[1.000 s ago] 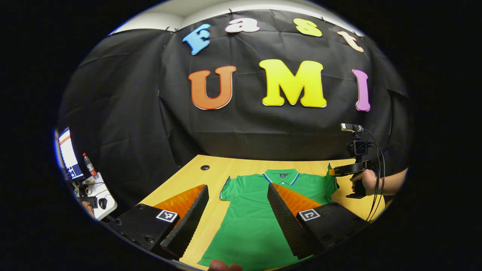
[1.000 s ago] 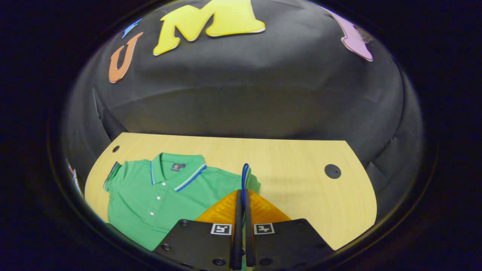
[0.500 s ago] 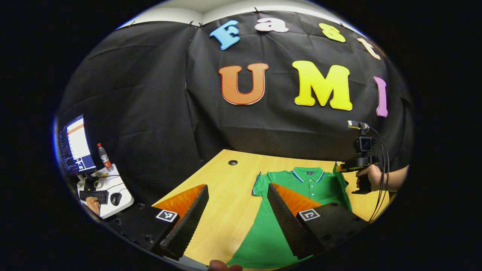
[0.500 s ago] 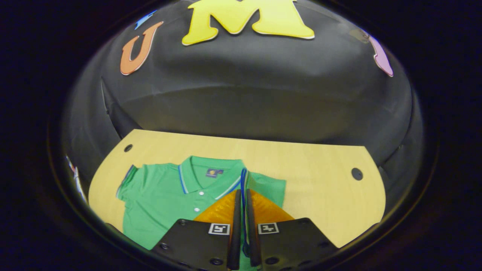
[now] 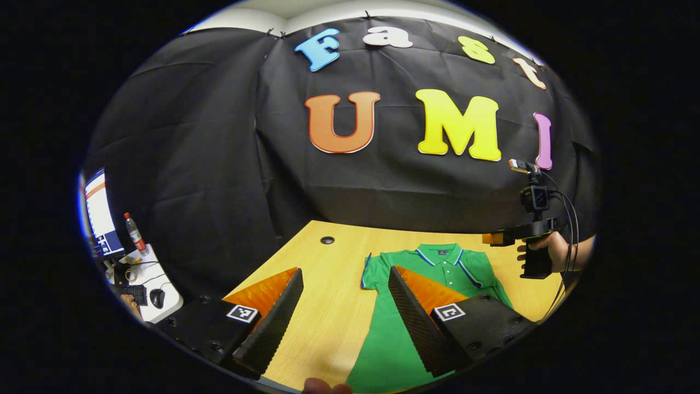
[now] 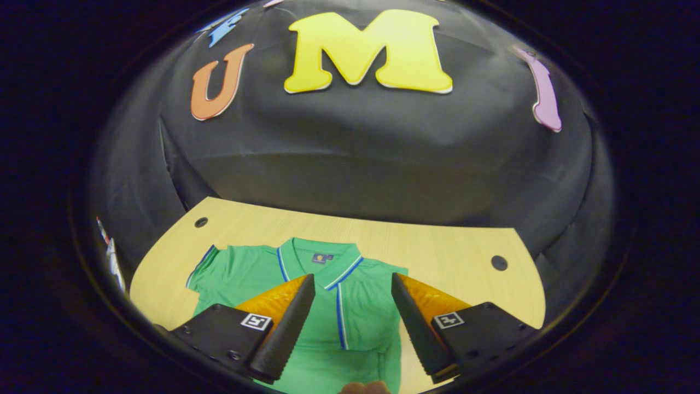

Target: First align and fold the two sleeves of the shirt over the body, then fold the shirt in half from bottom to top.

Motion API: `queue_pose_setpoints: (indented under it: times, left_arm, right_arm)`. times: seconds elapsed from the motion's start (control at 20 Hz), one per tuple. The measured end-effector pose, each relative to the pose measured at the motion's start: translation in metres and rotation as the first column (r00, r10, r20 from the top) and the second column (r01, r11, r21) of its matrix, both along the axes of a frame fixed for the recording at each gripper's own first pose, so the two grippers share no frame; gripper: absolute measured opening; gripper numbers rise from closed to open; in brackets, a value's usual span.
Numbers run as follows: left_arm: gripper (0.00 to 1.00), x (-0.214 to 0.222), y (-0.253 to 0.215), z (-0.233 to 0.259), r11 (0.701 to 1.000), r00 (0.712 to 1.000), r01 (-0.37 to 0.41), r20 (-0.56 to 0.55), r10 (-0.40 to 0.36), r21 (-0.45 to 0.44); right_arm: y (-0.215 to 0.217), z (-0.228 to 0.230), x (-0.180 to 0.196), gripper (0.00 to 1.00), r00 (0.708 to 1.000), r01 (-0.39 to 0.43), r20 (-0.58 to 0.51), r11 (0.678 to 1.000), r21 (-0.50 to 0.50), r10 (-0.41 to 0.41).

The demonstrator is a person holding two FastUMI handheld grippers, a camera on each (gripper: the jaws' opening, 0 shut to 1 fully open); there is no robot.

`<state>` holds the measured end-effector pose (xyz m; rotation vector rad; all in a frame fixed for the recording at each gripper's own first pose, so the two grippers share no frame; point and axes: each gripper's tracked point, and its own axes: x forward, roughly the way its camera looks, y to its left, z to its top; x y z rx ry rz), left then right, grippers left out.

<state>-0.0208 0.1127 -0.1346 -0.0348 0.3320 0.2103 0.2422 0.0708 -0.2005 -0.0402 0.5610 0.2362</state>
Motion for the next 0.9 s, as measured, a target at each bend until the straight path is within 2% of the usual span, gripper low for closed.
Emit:
queue_pose_setpoints:
  times: [0.15, 0.2, 0.3, 0.35, 0.4, 0.55, 0.9]
  left_arm:
    - [1.00, 0.021, -0.009, -0.002, 0.996, 0.996, 0.092, 0.017, -0.092, -0.014]
    - [1.00, 0.028, -0.008, -0.004, 0.994, 0.994, 0.108, 0.020, -0.108, -0.015]
    - [1.00, 0.041, -0.006, -0.012, 0.991, 0.991, 0.134, 0.018, -0.133, -0.021]
    - [1.00, 0.045, -0.006, -0.016, 0.989, 0.989, 0.147, 0.018, -0.147, -0.025]
    - [1.00, 0.050, -0.006, -0.018, 0.987, 0.988, 0.156, 0.018, -0.156, -0.030]
    - [1.00, 0.071, -0.001, -0.036, 0.983, 0.983, 0.182, -0.002, -0.183, -0.037]
    - [1.00, 0.133, 0.002, -0.094, 0.965, 0.965, 0.245, -0.076, -0.252, -0.095]
  right_arm:
    - [-0.016, 0.039, -0.028, 0.92, 0.996, -0.013, 0.090, 0.999, -0.045, 0.017]
    - [-0.021, 0.054, -0.039, 0.95, 0.993, -0.017, 0.119, 0.999, -0.051, 0.023]
    - [-0.031, 0.083, -0.064, 0.95, 0.984, -0.018, 0.174, 0.998, -0.056, 0.028]
    - [-0.036, 0.096, -0.077, 0.92, 0.981, -0.013, 0.194, 0.998, -0.054, 0.024]
    - [-0.039, 0.106, -0.091, 0.95, 0.978, -0.012, 0.207, 0.999, -0.044, 0.021]
    - [-0.057, 0.137, -0.125, 0.95, 0.970, 0.021, 0.241, 1.000, -0.009, -0.018]
    - [-0.091, 0.156, -0.173, 0.95, 0.964, 0.060, 0.263, 0.997, -0.048, -0.045]
